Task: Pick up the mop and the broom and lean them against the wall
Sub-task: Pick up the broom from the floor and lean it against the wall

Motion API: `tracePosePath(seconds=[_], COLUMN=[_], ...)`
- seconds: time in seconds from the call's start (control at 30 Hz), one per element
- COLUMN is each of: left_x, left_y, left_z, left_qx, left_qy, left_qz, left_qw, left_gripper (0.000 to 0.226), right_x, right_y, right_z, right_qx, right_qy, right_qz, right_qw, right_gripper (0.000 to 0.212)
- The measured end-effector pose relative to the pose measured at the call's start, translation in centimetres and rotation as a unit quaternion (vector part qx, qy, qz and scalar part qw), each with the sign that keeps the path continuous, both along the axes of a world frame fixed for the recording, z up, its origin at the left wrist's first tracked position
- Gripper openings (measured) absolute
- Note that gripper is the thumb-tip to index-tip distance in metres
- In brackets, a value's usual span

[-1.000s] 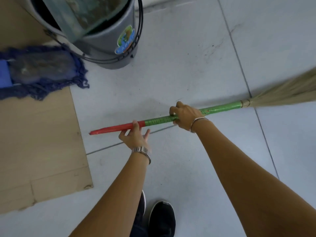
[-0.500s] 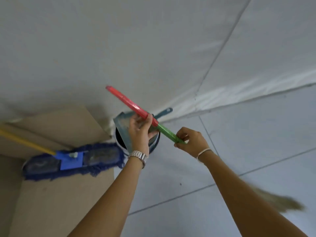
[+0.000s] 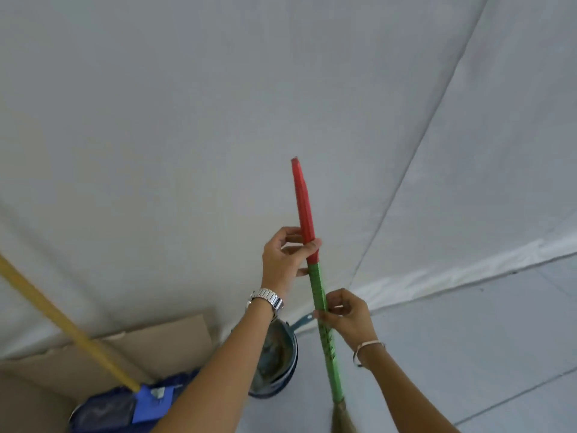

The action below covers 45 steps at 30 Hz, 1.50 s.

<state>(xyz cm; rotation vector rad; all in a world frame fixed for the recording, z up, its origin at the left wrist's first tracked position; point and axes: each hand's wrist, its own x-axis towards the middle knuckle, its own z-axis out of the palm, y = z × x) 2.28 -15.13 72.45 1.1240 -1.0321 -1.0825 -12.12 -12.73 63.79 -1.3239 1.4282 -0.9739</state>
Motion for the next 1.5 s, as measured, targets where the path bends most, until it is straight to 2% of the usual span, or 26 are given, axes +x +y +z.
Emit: tracePosePath(seconds=[0.13,0.33,0.5,0.7,1.03,1.17,1.27,1.5], left_x=[-0.1,0.9,2.9,6.8,13.1,16.6,20.1,30.5], left_y=[0.9,3.8,7.1,11.1,16.9,18.5,19.5,21.5], left_z=[8.6,20.1,28.9,36.0,38.9,38.8,38.4,35.7], left_qx=[-0.040,-0.088,-0.143,-0.209,-0.220,-0.204,-0.194,-0.162], left_qy=[-0.048,-0.084,-0.097,-0.100,-0.072,-0.084,-0.083,-0.089], left_qz=[-0.039,-0.074,-0.057,-0.006,0.065,0.065,0.066,0.091], left_qw=[0.997,0.990,0.983,0.973,0.971,0.973,0.975,0.979], left_gripper=[0.022,0.020,0.020,0.016,0.015,0.025,0.026,0.028], right_x=[0.9,3.1,5.3,8.2,14.4,17.8,21.2,31.8], right_y=[1.0,2.6,4.5,6.9,9.3,10.0,10.8,13.2], right_z=[7.4,18.5,27.2,34.9,38.7,38.3,37.6,34.6], right_qx=[-0.009,-0.055,-0.093,-0.110,-0.151,-0.151,-0.157,-0.143], right_qy=[-0.050,-0.069,-0.089,-0.119,-0.113,-0.113,-0.111,-0.110], right_qz=[-0.019,0.007,0.044,0.107,0.204,0.224,0.233,0.245], right_qw=[0.999,0.996,0.991,0.981,0.961,0.956,0.953,0.953], right_gripper=[0.028,0.031,0.032,0.034,0.038,0.039,0.030,0.029])
